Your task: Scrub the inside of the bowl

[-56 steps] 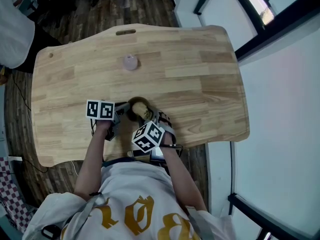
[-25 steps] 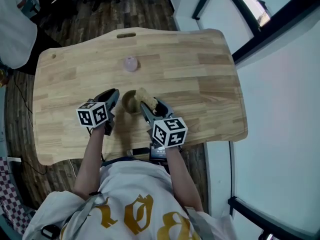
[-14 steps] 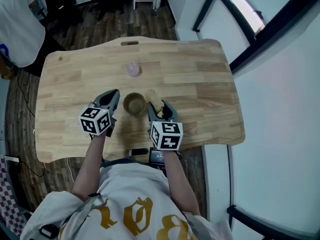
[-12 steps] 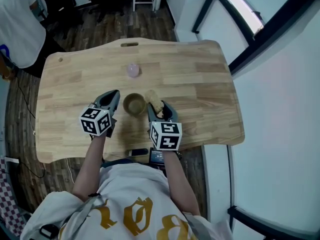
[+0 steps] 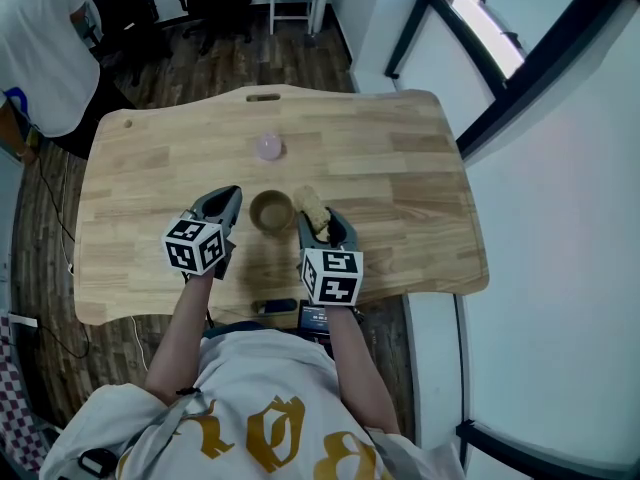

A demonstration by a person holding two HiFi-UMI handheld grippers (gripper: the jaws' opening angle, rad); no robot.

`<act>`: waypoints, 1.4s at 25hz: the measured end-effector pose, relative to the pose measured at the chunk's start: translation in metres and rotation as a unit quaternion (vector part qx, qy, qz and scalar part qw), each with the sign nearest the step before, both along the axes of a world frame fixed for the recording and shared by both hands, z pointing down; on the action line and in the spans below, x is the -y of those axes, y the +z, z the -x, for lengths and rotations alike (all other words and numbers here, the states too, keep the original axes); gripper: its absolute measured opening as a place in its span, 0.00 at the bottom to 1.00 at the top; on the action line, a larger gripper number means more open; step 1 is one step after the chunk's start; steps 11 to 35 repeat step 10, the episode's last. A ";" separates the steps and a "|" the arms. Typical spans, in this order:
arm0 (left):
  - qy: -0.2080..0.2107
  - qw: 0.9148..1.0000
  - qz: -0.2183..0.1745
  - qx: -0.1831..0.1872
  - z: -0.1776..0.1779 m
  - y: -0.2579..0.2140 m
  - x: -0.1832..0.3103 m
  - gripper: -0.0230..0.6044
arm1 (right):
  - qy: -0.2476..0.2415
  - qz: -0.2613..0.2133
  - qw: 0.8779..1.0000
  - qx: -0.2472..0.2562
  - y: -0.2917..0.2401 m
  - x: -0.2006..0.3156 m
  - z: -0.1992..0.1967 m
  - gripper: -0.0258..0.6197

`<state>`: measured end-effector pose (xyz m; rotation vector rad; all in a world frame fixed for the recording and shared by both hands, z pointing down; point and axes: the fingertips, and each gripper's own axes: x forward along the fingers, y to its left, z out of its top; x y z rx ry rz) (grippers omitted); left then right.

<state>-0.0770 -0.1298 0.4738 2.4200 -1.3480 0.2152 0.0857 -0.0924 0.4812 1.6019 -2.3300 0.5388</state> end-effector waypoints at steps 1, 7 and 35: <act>-0.002 1.000 0.000 0.003 0.001 0.001 0.000 0.04 | 0.000 0.000 1.000 -0.001 0.001 0.000 0.000 0.34; -0.001 1.000 0.001 0.005 0.001 0.001 -0.002 0.04 | 0.003 -0.002 1.000 -0.005 0.001 -0.002 -0.001 0.34; 0.002 1.000 -0.001 0.001 0.000 -0.001 -0.002 0.04 | 0.003 -0.003 1.000 -0.006 0.001 -0.002 -0.001 0.34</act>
